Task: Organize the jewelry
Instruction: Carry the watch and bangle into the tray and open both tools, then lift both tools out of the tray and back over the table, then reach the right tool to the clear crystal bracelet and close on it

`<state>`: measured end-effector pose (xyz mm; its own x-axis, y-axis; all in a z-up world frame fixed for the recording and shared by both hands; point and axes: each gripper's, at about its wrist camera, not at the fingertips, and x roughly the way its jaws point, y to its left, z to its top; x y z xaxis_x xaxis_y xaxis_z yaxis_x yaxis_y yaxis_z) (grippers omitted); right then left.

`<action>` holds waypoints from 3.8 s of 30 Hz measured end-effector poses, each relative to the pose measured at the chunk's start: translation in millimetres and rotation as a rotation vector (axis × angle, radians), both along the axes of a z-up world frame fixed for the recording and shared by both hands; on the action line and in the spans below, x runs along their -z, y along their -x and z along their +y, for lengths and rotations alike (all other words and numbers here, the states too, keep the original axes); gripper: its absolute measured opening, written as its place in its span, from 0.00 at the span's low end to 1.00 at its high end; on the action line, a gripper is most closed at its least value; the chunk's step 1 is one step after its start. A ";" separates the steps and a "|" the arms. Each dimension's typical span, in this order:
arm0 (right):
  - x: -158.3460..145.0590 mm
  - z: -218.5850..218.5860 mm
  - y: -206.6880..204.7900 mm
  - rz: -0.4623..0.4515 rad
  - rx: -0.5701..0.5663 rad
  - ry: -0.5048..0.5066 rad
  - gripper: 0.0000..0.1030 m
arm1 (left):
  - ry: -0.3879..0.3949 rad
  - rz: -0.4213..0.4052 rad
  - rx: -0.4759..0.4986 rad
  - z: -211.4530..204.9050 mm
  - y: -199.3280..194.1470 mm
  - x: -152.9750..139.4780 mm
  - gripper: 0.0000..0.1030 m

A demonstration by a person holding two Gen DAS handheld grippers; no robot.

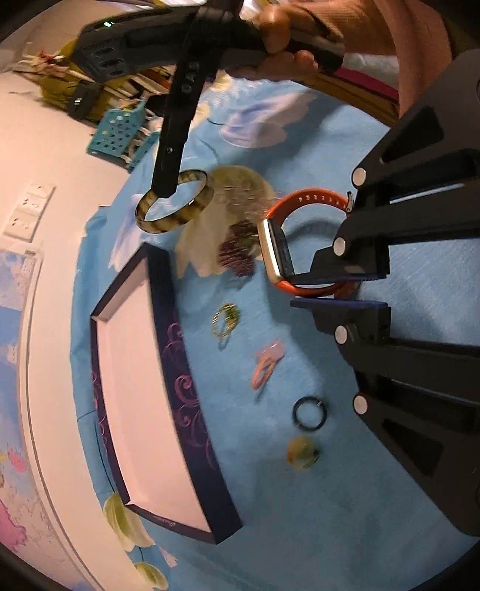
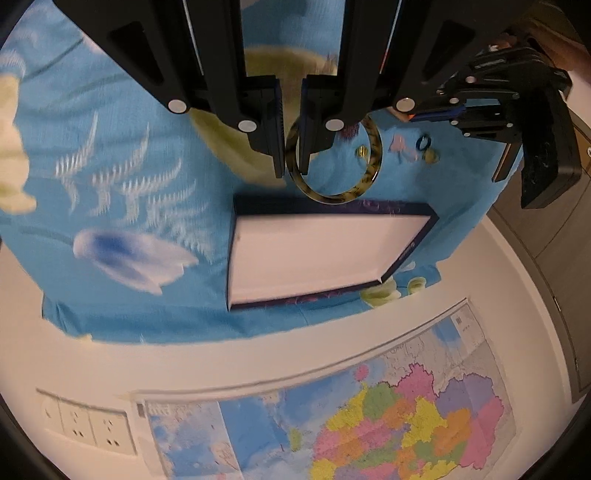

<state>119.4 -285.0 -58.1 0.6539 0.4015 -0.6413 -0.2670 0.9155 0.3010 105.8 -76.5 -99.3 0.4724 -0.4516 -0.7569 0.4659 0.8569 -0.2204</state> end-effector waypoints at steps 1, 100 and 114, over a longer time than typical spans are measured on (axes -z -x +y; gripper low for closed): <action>-4.1 1.7 -7.8 -0.013 -0.012 0.004 0.06 | 0.021 0.001 -0.008 5.4 -3.6 -5.3 0.07; 26.0 1.5 25.4 0.048 -0.112 0.074 0.08 | -0.034 -0.130 -0.180 64.1 2.3 -9.4 0.76; 42.6 12.9 27.1 0.076 -0.144 0.151 0.53 | -0.035 -0.111 -0.090 40.5 8.5 -7.5 0.70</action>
<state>92.2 -272.1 -100.8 0.5443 0.3828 -0.7464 -0.3798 0.9058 0.1876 97.2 -36.0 -91.7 0.5915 -0.3781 -0.7121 0.4069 0.9025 -0.1412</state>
